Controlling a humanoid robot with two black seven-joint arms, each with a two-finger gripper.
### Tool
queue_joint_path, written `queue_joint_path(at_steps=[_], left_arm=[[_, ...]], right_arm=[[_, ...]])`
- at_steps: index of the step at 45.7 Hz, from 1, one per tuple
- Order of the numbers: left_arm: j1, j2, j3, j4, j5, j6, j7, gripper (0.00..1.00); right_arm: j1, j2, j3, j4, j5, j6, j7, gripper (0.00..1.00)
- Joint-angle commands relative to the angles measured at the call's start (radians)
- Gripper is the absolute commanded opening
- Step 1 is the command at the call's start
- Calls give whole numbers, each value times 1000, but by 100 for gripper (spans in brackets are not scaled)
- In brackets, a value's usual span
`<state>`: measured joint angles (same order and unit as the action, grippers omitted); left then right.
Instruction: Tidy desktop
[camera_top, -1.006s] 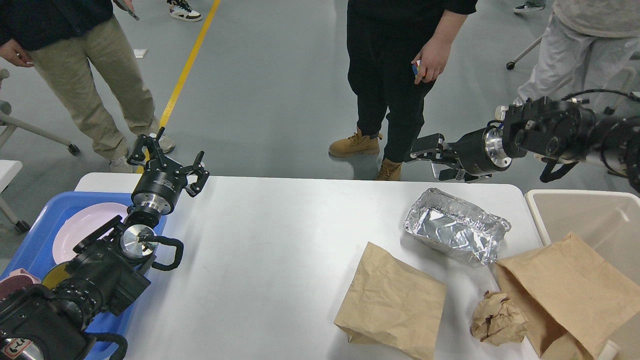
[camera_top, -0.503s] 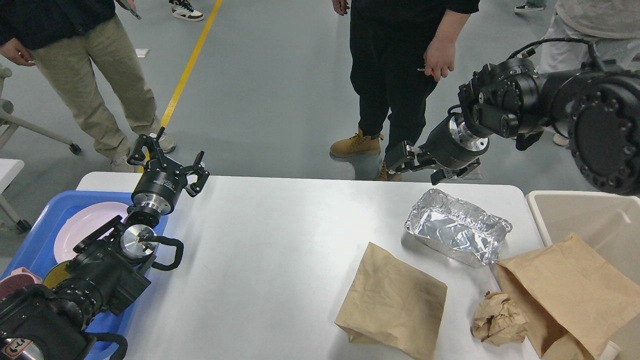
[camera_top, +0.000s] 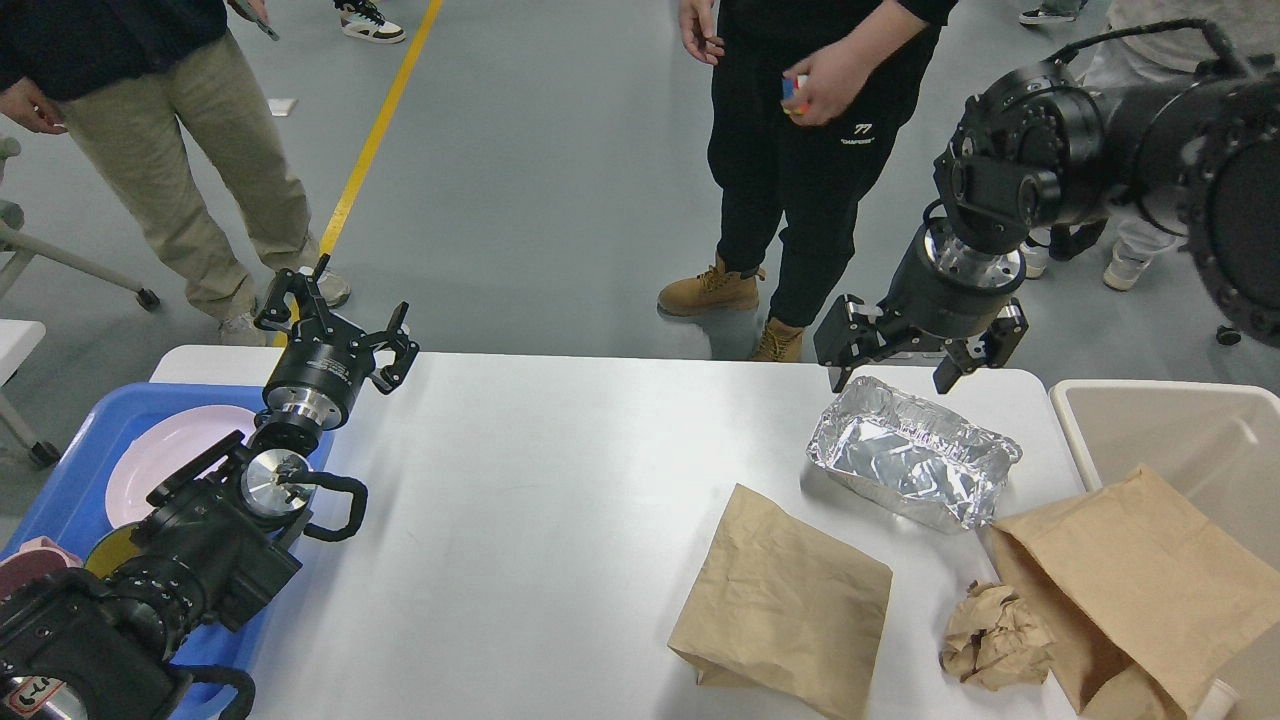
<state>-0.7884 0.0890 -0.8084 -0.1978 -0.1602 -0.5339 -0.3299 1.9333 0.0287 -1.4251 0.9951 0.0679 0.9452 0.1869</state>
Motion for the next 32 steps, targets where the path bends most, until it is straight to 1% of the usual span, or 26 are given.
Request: queue_joint_path(at_steps=[1,8,17,25,32], left_arm=[[0,0,0,0,1,0,0,97],[0,2,0,0,1,0,0,97],[0,0,0,0,1,0,0,97],[0,0,0,0,1,0,0,97],[0,0,0,0,1,0,0,97]], right_arm=[[-75,-7,34,2,3,15,0,100],[-155,-33,66,-12,18,15,-1,100],[-238,-111,161,-13,18,3,-1,100],[-300,-127,175,-16,18,-40,-1,100],[-341,-157,225,-36,18,-42,-1,100]])
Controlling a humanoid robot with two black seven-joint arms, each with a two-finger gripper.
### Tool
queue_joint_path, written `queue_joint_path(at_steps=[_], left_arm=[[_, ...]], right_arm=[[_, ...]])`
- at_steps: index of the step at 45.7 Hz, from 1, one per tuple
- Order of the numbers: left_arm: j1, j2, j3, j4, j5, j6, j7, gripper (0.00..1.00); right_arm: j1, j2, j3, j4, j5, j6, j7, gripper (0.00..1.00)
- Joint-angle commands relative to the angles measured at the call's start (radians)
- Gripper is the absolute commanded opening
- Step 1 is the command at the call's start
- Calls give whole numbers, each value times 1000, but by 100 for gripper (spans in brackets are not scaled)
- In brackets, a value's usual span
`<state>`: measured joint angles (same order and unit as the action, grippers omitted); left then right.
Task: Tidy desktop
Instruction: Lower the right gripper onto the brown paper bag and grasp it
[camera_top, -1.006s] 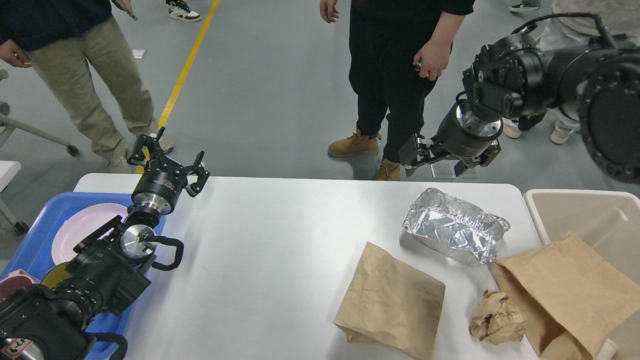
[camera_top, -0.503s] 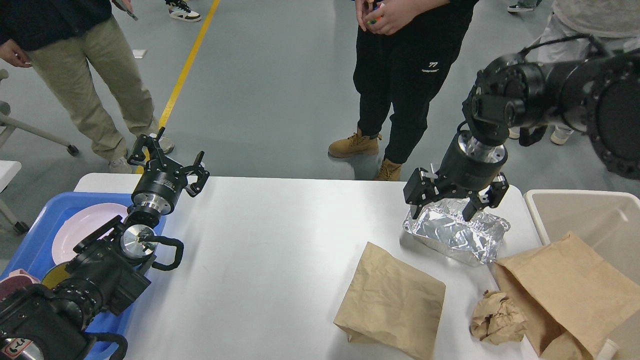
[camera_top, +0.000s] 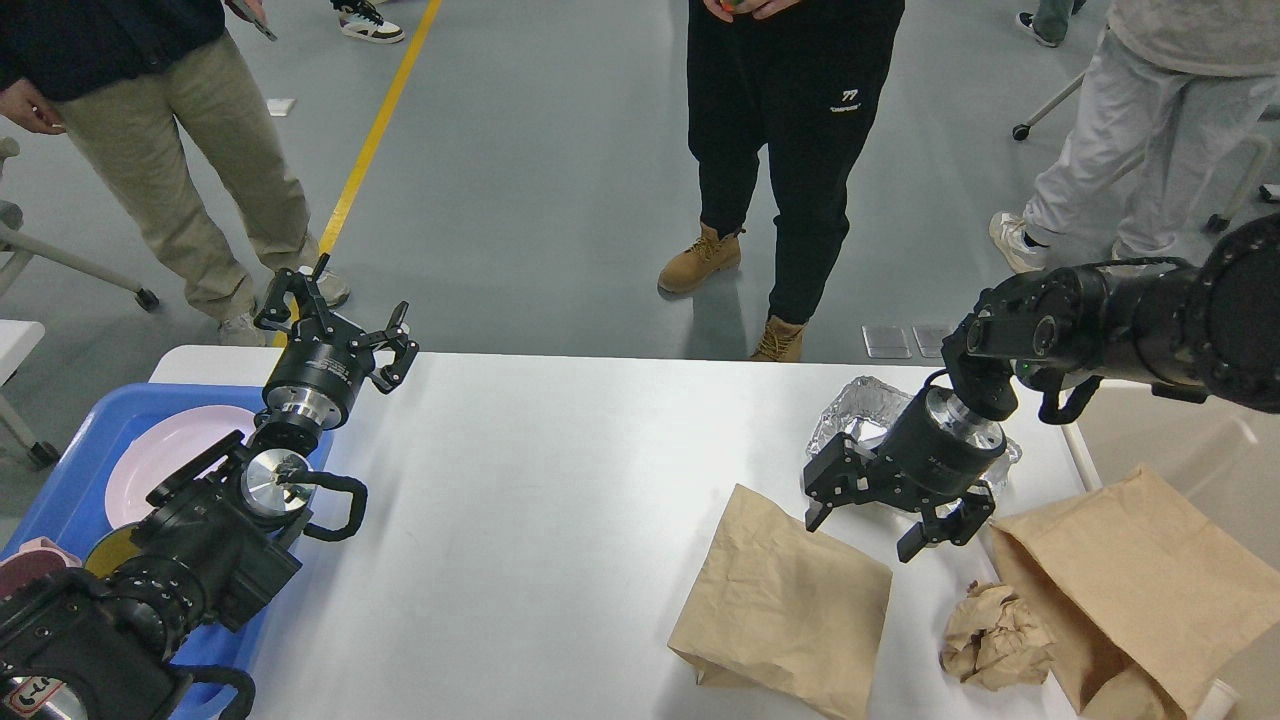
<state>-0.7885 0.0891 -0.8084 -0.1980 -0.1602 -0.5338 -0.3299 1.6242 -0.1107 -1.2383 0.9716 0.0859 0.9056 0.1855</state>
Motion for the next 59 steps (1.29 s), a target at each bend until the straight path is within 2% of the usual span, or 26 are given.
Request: queue_joint_path(at_steps=[1,23,36,46,59], left_arm=[[0,0,0,0,-1,0,0,97],[0,0,-2,0,1,0,0,97],[0,0,-3,0,1,0,0,97],[0,0,-3,0,1,0,0,97],[0,0,-3,0,-1,0,0,97]], right_arm=[[-38,-21,46,-13,0,-2,0,100],[-127,-18,79,-71,-5,-5,-3,100],[-104,-27,60,-70,-6,13,-6,100],[-110,-26,60,-67,-8,15,-38,100],[-129,-32,88,-67,-2,13,-38,100]])
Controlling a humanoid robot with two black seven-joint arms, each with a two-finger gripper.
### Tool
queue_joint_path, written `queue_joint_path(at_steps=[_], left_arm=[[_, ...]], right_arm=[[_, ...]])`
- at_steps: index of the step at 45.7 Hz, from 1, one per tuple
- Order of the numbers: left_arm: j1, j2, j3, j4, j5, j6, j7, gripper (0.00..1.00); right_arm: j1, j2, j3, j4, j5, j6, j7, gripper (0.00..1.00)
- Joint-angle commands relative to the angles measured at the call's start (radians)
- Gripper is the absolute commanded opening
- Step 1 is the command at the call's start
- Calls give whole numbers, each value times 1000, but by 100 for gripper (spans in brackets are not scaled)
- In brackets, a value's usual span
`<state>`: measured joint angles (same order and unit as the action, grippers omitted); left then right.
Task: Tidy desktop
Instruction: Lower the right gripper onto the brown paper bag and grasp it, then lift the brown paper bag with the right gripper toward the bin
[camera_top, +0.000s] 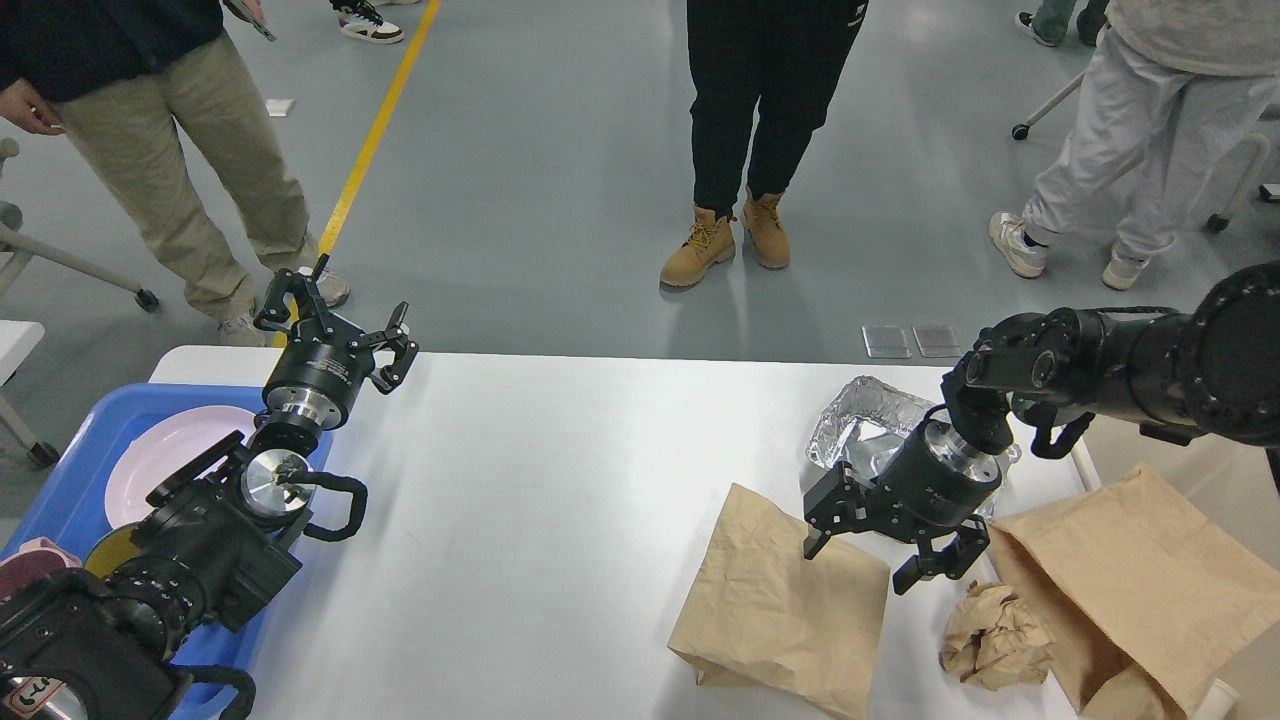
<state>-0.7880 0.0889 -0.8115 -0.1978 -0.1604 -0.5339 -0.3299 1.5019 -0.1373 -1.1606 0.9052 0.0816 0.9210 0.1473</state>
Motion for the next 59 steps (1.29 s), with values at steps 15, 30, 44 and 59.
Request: queue_joint_path(at_steps=[15,30,44,59], left_arm=[[0,0,-2,0,1,0,0,97],[0,0,-2,0,1,0,0,97],[0,0,-2,0,-1,0,0,97],[0,0,-2,0,-1,0,0,97]], right_arm=[[-25,-25,39,3,3,-1,0,87],[-15,-74,90,66,44,21,0,0],[-5,-82,118,69,44,39,-2,0],[132,-174,160,182,38,39,-9,0]])
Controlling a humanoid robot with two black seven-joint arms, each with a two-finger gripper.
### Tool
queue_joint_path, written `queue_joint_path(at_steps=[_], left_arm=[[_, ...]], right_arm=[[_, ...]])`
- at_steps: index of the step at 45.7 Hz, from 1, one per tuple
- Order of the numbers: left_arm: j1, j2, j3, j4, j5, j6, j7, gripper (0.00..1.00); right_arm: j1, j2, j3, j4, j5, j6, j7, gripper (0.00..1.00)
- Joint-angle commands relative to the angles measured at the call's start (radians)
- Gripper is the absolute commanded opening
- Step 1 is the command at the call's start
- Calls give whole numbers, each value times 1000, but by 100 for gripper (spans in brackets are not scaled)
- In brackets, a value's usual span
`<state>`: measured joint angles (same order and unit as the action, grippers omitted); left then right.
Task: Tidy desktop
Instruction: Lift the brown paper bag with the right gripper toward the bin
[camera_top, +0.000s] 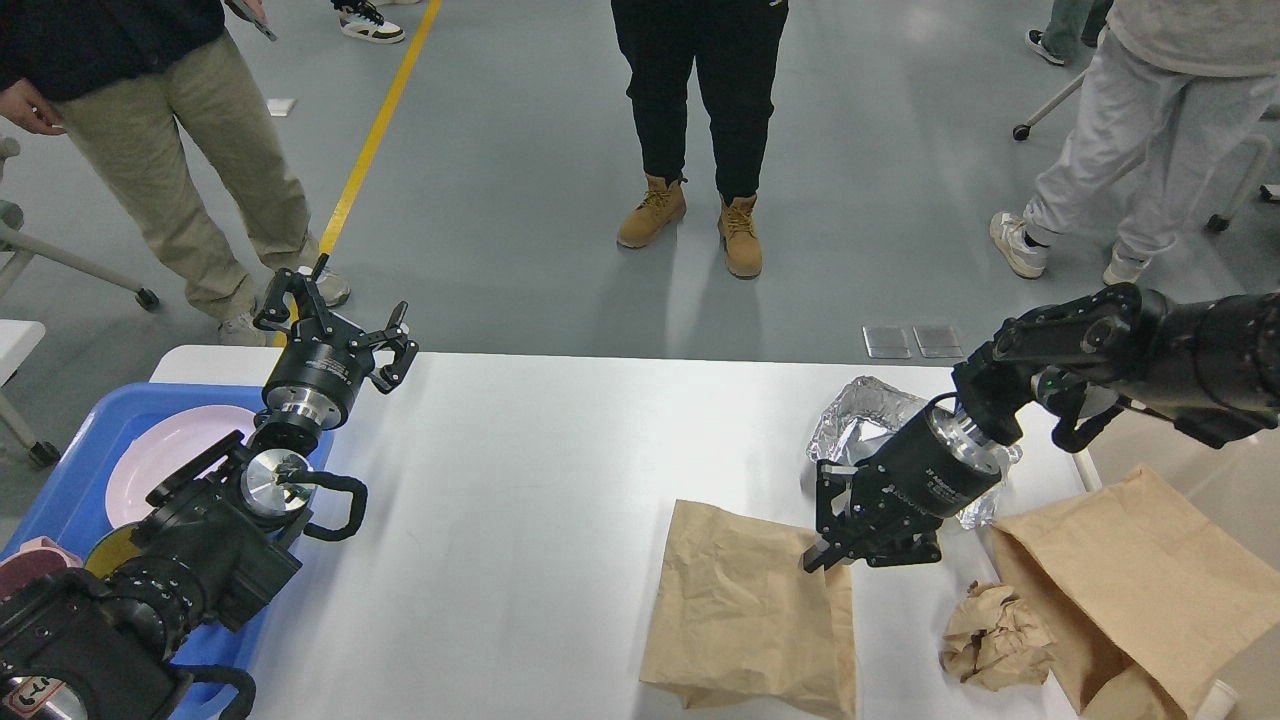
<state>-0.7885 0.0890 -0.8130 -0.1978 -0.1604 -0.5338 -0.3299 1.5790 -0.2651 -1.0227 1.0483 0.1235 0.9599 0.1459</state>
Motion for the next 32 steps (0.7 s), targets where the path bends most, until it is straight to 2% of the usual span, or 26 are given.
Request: queue_joint_path(at_steps=[1,22,32], left_arm=[[0,0,0,0,1,0,0,97],[0,0,0,0,1,0,0,97],[0,0,-2,0,-1,0,0,97]], right_arm=[[65,-57,30,41,-4,0,-11,0],[417,-336,78,16,-4,0,-19,0],[440,-393,81,-97,-5,0,-19,0]])
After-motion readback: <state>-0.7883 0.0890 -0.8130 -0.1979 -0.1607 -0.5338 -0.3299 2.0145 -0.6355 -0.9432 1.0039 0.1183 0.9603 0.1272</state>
